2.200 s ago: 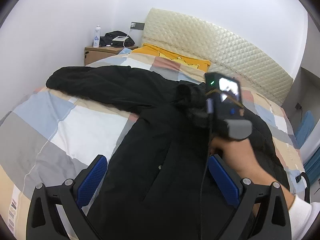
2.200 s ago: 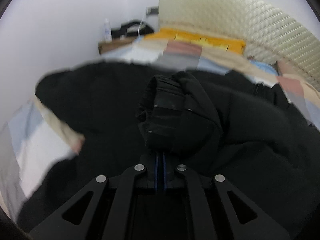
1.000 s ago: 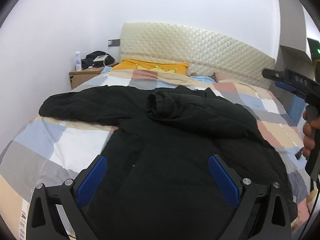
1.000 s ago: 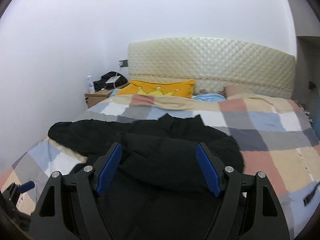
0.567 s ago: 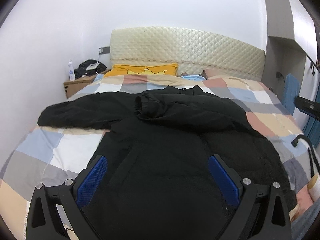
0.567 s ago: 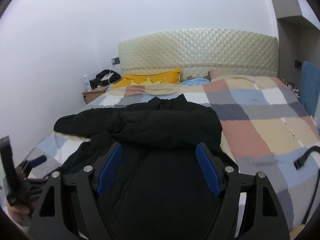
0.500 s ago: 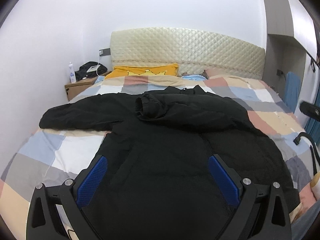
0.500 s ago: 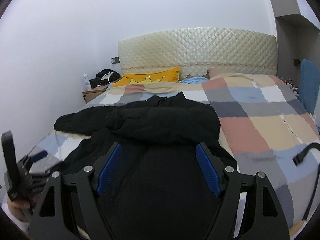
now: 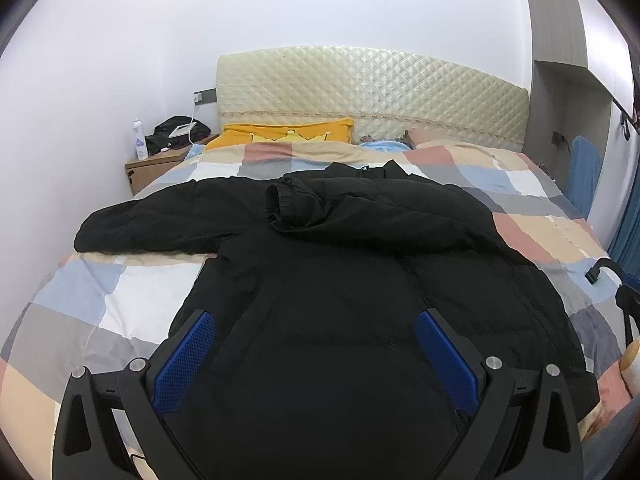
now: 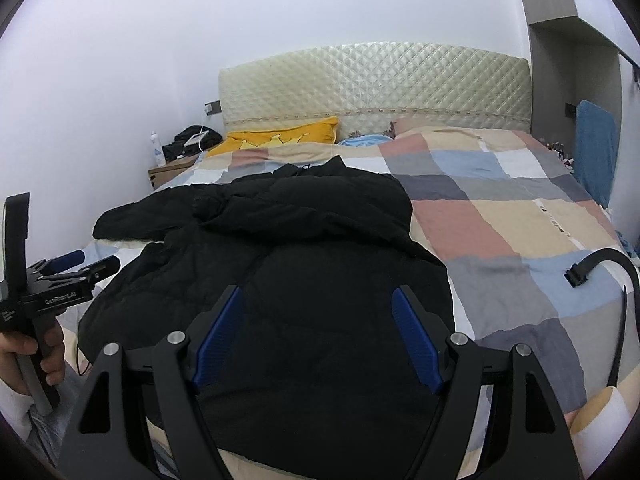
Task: Fold large clothes
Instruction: 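Withdraw the right gripper from the folded sleeve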
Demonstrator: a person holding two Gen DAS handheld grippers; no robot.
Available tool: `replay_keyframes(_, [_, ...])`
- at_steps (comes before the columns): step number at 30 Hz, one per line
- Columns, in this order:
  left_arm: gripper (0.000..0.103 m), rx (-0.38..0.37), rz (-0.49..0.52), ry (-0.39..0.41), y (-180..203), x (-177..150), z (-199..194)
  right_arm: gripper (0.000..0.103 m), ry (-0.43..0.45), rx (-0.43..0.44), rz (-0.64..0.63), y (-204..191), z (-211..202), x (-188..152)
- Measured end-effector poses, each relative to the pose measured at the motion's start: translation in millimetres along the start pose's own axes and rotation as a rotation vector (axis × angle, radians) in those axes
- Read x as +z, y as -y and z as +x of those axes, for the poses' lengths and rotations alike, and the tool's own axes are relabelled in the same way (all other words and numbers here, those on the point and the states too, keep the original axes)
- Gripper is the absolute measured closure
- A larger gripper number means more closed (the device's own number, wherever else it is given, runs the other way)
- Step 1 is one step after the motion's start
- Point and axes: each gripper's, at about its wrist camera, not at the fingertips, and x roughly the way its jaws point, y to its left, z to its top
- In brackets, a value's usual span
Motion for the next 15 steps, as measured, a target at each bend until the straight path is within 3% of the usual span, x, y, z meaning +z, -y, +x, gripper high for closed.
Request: replay_keyframes(15, [0.001, -0.052, -0.010, -0.095, 0.3, -7.6, 14.3, 0.021, -0.063, 0.015, -0.018, -8.7, 19.8, -7.3])
